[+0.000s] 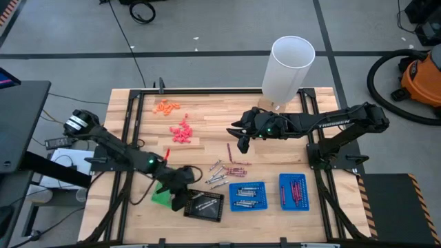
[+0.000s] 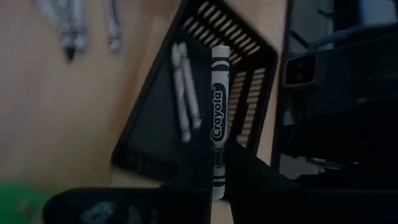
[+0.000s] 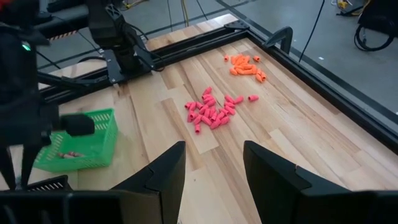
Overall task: Sort crayons
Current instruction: Put the white crayon into the black basket
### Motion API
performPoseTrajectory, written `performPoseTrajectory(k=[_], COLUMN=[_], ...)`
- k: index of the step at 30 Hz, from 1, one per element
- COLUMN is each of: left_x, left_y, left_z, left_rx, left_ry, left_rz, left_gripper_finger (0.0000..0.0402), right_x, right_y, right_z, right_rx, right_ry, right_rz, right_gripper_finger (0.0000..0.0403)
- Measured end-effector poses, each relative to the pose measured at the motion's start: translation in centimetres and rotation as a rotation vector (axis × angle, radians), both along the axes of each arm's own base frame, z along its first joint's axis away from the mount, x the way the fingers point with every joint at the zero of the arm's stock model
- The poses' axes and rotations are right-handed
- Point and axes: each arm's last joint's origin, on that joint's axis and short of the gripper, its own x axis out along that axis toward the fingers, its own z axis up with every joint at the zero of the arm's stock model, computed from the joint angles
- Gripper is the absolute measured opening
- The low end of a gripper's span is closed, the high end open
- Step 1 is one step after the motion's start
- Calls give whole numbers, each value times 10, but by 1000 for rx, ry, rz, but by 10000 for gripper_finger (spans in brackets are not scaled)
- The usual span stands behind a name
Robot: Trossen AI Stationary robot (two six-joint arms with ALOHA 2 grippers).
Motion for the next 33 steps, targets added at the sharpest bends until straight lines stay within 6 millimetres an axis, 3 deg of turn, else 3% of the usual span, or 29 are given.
performPoseTrajectory(k=[11,15,24,33], left_x=[46,57,57,43], left_y=[8,11,17,39], left_z=[-18,-17,-18,1], left_rx=[-5,-1,-37,90], left_ry=[-56,-80,-50,-30], left_rz=[-156,-188,-215,-153], left_gripper_finger=[29,52,141,143], right_x=[1,1,0,0], right_y=[0,1,1,-1], right_z=[1,1,0,1], right_rx=[16,28,28,24], right_ry=[-16,-15,-9,-11], right_rz=[-6,14,16,4], right_gripper_finger=[170,170,170,170])
